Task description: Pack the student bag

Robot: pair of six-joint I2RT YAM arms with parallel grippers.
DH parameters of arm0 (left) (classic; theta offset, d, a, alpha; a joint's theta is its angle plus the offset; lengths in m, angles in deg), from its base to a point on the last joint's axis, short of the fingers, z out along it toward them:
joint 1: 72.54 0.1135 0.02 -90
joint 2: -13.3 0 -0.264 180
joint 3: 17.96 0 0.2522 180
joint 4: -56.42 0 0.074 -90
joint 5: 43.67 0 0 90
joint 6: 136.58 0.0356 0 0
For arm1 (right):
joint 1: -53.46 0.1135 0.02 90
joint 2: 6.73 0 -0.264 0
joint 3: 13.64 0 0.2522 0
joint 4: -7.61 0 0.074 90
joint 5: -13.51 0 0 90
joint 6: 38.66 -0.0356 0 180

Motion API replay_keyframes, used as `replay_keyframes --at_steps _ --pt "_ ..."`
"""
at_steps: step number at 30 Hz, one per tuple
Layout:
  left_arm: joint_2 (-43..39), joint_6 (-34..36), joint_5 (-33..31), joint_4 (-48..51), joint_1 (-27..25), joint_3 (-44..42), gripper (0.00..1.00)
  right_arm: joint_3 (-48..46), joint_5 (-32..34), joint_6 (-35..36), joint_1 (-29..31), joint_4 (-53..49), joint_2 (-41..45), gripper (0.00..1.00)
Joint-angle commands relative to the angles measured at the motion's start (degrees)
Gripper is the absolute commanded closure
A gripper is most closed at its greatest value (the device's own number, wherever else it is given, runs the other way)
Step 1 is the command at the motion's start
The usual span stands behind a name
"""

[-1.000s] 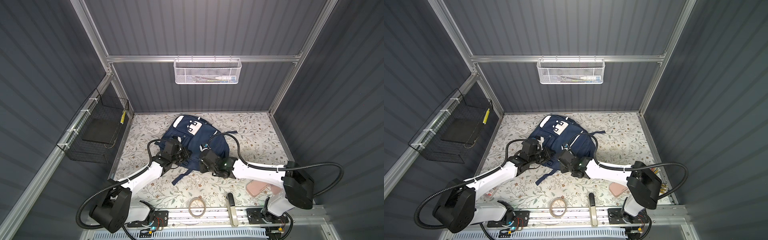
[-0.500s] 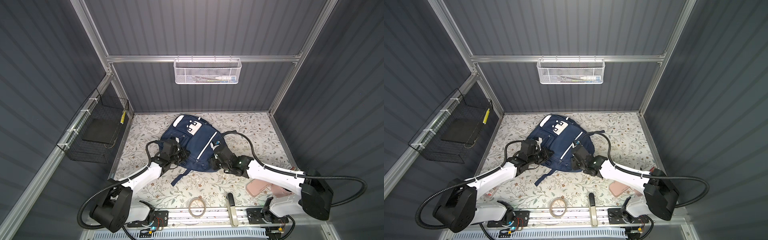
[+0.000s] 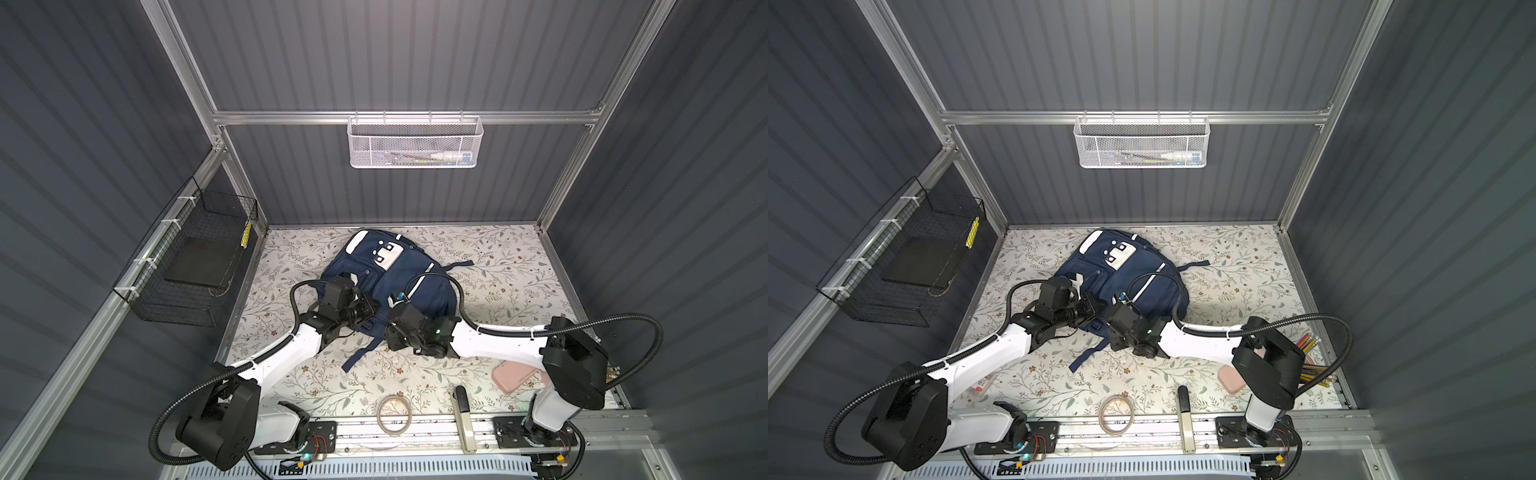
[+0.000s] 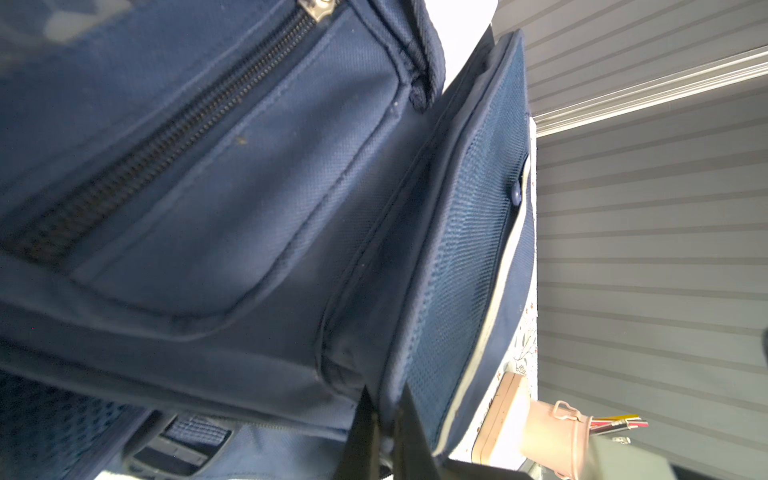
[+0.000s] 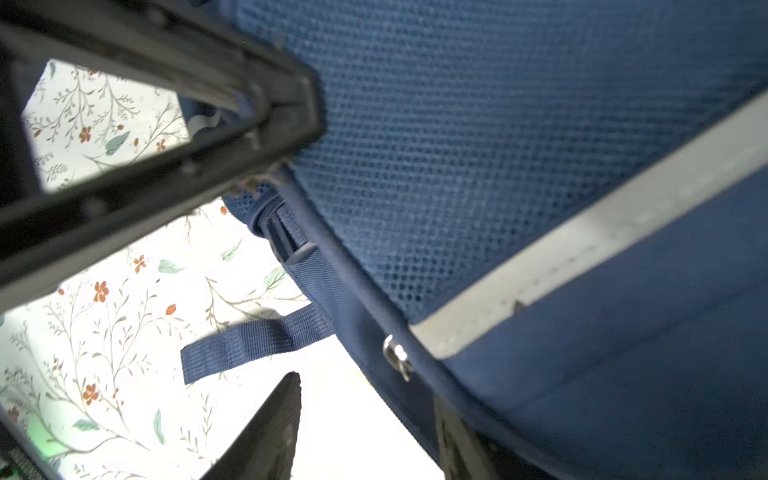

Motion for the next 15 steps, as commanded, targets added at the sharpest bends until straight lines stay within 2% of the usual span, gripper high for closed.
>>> replay_keyframes --at_steps 1,3,6,8,11,15 --pt "-2.86 1.01 1.32 0.88 0.28 0.83 1.0 1.9 7.41 -3.19 -0.71 -0.91 -3.18 0.5" --pt "-3.07 0.79 1.64 0.95 0.28 0.53 1.0 1.77 8.38 -2.75 -0.7 0.92 -3.39 0.61" --pt "-4.0 0.53 1.62 1.22 0.28 0.14 1.0 2.79 10.72 -2.13 -0.64 0.52 -3.68 0.85" --pt "-4.59 0.86 0.96 2.04 0.28 0.24 1.0 2.5 12.06 -2.02 -0.67 -0.32 -3.03 0.95" --pt "-4.76 1.31 0.59 2.55 0.33 0.27 1.0 0.22 11.74 -1.15 -0.61 0.09 -0.31 1.0" --pt "-4.27 1.36 0.23 2.31 0.31 -0.11 1.0 -1.83 10.35 1.01 -1.03 -2.7 3.23 1.0"
